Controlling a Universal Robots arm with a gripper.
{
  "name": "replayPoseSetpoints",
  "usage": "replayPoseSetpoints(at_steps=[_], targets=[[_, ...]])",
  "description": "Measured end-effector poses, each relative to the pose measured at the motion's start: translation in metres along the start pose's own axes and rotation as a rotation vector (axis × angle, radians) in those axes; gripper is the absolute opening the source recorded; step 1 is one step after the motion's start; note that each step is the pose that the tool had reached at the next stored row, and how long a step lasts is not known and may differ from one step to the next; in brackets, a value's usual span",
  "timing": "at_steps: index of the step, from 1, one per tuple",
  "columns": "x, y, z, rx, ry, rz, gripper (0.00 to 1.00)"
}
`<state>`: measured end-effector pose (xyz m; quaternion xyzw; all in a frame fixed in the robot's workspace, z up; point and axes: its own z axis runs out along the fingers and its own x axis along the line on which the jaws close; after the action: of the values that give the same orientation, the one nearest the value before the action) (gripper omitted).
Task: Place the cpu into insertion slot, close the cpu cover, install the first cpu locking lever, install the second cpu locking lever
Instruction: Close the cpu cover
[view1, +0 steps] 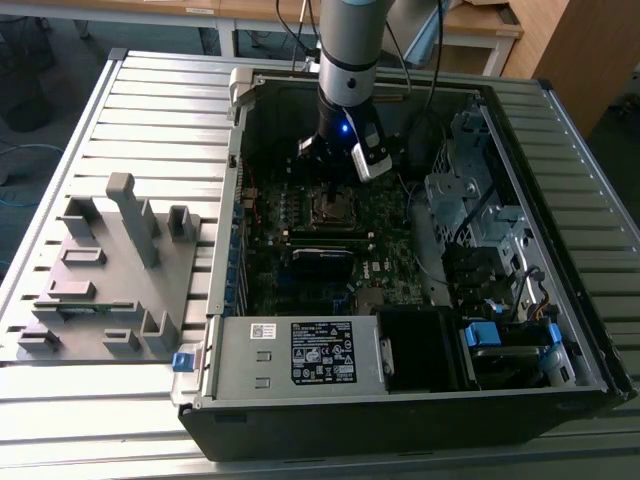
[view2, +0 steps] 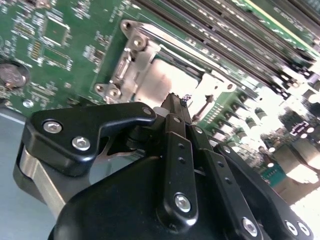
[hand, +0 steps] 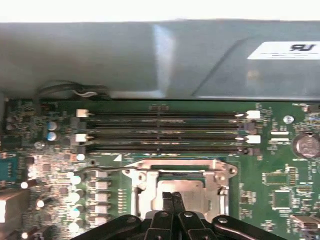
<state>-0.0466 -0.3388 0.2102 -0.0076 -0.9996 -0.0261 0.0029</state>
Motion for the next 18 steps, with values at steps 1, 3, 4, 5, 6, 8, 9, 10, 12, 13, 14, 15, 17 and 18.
replayPoseSetpoints(at_steps=[1,3,4,5,6,8,9,10,12,13,14,15,17,18], targets=[[-0.0018,0.0000,0.0001,0.0001,0.0000,0.000,0.10],[-0.0041,0.0000,0.0001,0.0002,0.0002,0.000,0.10],[-0.0042,0.0000,0.0001,0.0003,0.0002,0.000,0.10],[-0.0043,0.0000,0.0002,0.0003,0.0002,0.000,0.10],[-0.0043,0.0000,0.0002,0.0002,0.0001,0.000,0.10],[-0.0043,0.0001,0.0002,0.0001,0.0001,0.000,0.10],[-0.0043,0.0001,-0.0003,0.0005,0.0003,0.000,0.10],[-0.0043,0.0001,-0.0009,0.0003,0.0002,0.000,0.10],[-0.0043,0.0002,-0.0031,0.0003,0.0001,0.000,0.10],[-0.0043,0.0003,-0.0046,0.0002,0.0001,0.000,0.10],[-0.0043,0.0004,-0.0062,0.0002,0.0001,0.000,0.10],[-0.0043,0.0005,-0.0079,0.0002,0.0001,0.000,0.10],[-0.0042,0.0006,-0.0110,0.0003,0.0002,0.000,0.10],[-0.0042,0.0007,-0.0122,0.0002,0.0001,0.000,0.10]])
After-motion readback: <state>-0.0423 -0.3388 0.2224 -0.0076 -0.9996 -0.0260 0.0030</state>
